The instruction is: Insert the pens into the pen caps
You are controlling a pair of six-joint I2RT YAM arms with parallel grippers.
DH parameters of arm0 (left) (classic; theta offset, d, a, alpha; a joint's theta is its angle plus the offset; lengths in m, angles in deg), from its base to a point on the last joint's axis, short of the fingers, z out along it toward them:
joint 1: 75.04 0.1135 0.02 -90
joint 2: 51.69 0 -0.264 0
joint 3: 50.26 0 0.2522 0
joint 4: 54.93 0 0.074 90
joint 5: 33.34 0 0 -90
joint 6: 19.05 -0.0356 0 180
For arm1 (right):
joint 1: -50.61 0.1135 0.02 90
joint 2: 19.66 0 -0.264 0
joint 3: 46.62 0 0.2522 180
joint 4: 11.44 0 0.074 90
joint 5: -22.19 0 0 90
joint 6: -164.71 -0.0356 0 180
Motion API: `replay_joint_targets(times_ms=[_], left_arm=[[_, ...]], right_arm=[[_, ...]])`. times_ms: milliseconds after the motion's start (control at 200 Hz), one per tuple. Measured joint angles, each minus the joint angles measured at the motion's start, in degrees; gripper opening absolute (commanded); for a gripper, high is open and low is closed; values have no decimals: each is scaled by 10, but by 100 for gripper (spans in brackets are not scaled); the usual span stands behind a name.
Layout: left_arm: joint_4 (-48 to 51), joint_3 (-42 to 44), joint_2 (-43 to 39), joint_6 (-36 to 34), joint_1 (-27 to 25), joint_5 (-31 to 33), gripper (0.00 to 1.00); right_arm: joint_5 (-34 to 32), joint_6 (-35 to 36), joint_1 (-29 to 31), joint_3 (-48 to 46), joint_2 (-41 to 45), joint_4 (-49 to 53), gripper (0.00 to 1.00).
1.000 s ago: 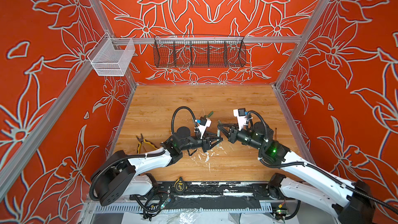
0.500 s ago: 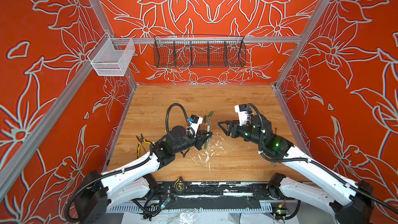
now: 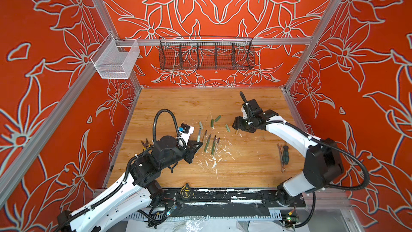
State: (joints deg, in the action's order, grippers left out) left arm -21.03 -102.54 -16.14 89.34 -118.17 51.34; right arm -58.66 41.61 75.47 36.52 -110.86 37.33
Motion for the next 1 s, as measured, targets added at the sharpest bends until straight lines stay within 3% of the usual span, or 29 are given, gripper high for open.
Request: replay_joint_targets(times_ms=[125, 300, 821, 1001], left_arm=[[12, 5, -8, 5, 0, -9, 0], [13, 5, -2, 5, 0, -15, 0], [13, 5, 14, -2, 0, -23, 0], [13, 5, 14, -4, 0, -23, 0]], right_arm=[[-4, 9, -14, 75, -82, 35, 52], [-33, 11, -28, 123, -174, 73, 50], [-31, -5, -43, 111, -218, 62, 45], [-27, -10, -44, 123, -238, 58, 39]])
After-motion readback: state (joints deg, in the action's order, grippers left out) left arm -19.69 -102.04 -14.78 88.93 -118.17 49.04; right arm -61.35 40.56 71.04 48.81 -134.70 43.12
